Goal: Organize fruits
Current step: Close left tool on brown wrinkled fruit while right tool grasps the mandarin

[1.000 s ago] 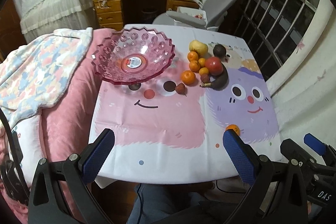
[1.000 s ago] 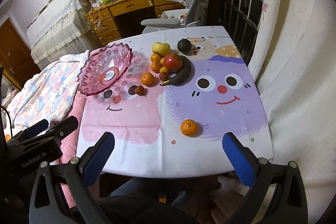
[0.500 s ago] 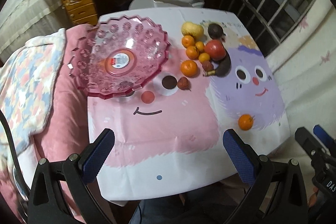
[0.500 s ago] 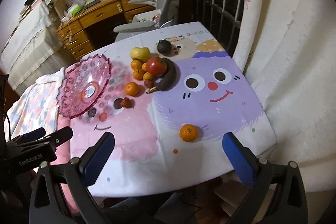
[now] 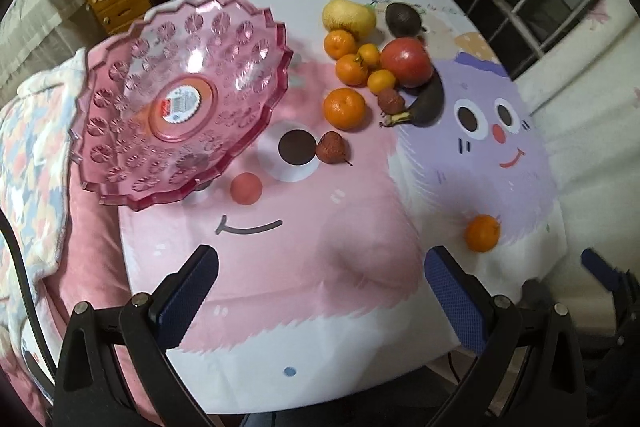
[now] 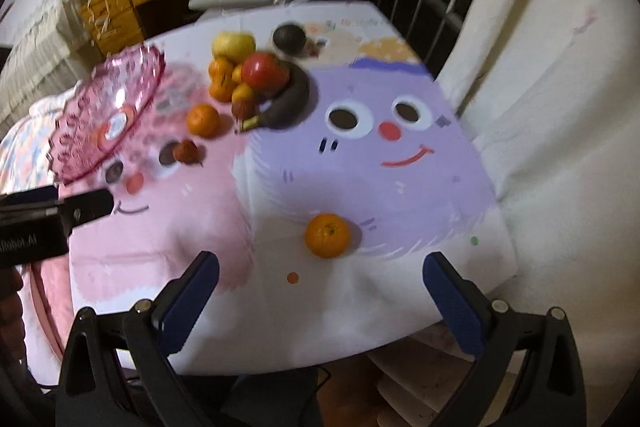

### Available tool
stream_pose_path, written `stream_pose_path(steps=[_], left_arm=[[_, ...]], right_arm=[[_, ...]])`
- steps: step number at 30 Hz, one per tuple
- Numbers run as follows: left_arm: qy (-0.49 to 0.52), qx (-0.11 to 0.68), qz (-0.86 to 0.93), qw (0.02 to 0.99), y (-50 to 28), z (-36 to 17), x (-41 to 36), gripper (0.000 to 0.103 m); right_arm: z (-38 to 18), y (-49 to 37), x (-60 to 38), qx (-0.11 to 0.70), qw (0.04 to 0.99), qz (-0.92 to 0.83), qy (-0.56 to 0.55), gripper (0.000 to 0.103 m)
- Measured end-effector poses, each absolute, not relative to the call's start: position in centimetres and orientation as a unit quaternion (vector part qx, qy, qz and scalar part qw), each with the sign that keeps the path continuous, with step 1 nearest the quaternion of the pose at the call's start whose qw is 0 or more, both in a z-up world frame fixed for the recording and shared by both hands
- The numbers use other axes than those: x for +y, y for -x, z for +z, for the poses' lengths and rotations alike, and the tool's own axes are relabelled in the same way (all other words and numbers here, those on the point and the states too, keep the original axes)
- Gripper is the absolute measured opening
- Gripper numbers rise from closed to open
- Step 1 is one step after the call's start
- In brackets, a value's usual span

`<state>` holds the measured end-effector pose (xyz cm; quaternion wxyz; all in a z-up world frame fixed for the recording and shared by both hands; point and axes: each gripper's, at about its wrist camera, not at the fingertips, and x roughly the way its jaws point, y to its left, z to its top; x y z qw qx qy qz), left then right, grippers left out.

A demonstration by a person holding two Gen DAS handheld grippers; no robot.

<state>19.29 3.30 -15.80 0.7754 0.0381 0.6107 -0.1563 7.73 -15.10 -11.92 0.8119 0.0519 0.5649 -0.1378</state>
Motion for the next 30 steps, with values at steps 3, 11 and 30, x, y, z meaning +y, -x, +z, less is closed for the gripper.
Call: stream_pose_path(steps=[3,11,30], left_arm=[[-0.026,0.619,-0.140,0.773,-20.5,-17.6,2.6,0.103],[0.033,0.625,-0.099,0.774,-23.6,-22.6,1.0,0.094],[0.045,0.608,-0.040,0.792,-27.5,-27.4,-2.7,0.054]], right_arm=[[-14.0,-9.0,-15.5,0.590,0.798,-0.113,-0.052,0.097],[-19.4,-11.1,-16.6,0.657,0.751,-0.040,-0.048,0.078],[-23.9,-13.4,-19.4,0.681,0.731,0.016,-0.036,0.047]])
